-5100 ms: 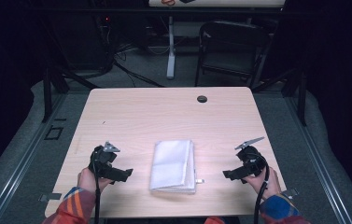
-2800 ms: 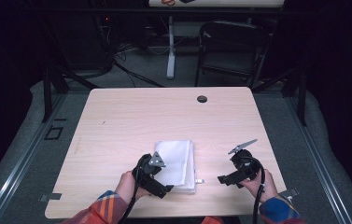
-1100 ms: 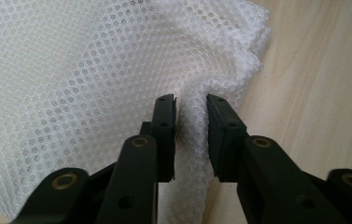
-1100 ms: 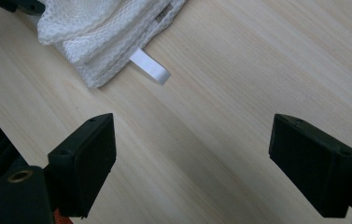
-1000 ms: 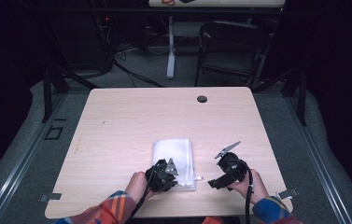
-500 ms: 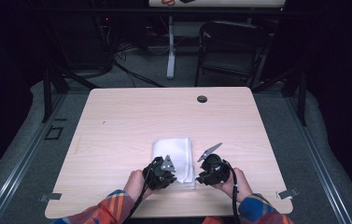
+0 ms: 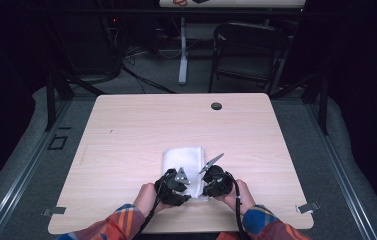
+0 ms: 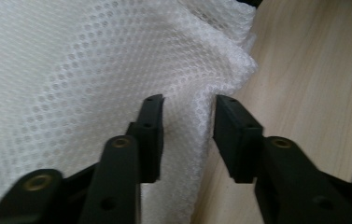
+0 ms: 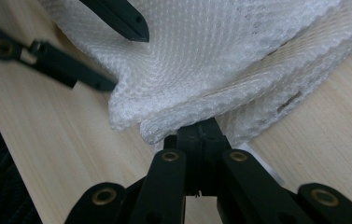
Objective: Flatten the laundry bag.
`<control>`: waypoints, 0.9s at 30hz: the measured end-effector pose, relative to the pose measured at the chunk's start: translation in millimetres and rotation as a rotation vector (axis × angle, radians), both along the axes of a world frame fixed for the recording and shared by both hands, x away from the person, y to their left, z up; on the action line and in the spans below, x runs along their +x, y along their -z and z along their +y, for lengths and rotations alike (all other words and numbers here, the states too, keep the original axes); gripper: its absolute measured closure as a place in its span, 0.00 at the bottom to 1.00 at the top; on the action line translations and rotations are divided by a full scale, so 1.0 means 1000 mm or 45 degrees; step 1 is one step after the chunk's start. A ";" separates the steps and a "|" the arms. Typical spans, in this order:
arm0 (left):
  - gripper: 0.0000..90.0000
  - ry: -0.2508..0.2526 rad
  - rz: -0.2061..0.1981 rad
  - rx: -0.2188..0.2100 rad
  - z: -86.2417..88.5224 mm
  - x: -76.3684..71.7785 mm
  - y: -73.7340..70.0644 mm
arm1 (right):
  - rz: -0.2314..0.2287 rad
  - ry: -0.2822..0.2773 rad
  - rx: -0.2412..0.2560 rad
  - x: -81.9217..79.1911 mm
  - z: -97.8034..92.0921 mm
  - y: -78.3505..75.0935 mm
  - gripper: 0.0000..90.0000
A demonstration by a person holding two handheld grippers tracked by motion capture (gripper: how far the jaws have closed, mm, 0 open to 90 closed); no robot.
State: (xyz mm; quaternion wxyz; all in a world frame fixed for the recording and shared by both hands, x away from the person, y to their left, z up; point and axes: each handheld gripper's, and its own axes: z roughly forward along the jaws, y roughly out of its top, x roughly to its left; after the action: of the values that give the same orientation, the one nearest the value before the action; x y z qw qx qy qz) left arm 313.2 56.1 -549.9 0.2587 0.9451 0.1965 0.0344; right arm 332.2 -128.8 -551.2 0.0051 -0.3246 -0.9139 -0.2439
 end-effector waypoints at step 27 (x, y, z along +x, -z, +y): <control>0.96 -0.104 -0.123 -0.070 0.012 0.004 -0.014 | -0.042 -0.005 -0.007 -0.003 0.001 0.007 1.00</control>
State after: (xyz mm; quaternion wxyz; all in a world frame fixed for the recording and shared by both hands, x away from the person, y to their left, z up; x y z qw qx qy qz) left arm 317.0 67.8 -536.1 0.2920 0.9261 0.2232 0.0852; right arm 328.8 -127.8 -558.1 -0.0103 -0.3188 -0.9151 -0.2468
